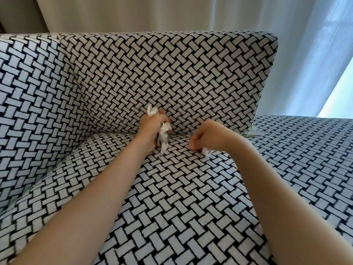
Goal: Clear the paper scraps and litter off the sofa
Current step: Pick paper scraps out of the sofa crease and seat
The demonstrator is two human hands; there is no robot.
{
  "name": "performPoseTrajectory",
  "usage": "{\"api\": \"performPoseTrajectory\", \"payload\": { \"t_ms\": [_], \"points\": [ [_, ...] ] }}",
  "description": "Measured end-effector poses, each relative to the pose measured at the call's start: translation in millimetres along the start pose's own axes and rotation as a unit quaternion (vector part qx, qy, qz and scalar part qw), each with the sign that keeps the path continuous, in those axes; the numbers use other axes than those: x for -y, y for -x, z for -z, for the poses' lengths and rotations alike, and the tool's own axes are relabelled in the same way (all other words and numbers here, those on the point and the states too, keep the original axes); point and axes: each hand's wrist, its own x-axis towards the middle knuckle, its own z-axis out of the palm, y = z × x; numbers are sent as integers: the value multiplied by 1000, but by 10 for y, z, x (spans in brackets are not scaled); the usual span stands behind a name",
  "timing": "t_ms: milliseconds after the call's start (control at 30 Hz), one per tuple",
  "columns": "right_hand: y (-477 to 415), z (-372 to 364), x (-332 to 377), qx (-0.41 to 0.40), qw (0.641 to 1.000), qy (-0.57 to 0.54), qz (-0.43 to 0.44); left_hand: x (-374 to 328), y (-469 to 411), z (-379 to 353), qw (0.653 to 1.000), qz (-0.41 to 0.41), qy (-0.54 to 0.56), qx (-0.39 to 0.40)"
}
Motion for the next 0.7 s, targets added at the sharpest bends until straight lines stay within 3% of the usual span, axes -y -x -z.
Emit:
{"api": "performPoseTrajectory", "payload": {
  "t_ms": [67, 200, 367, 500, 567, 633, 700],
  "points": [
    [60, 20, 11, 8, 1000, -7, 19, 35, -1, 56, 999, 24, 37, -2],
    [62, -110, 100, -19, 994, 105, 32, 98, -12, 103, 996, 12, 92, 14],
    [108, -306, 270, -40, 969, 244, 30, 104, 52, 79, 997, -22, 73, -17],
    [265, -444, 289, -89, 955, 281, 38, 127, 238, 38, 993, -37, 109, -33],
    [413, -546, 220, -174, 961, 206, 56, 160, 446, 19, 991, -35, 125, -34],
    [592, -611, 198, -230, 972, -36, 35, 179, 663, -5, 987, -27, 158, -24],
    [839, -661, 298, -193, 934, -301, 14, 212, 886, 6, 980, -17, 199, -17]
  ]
}}
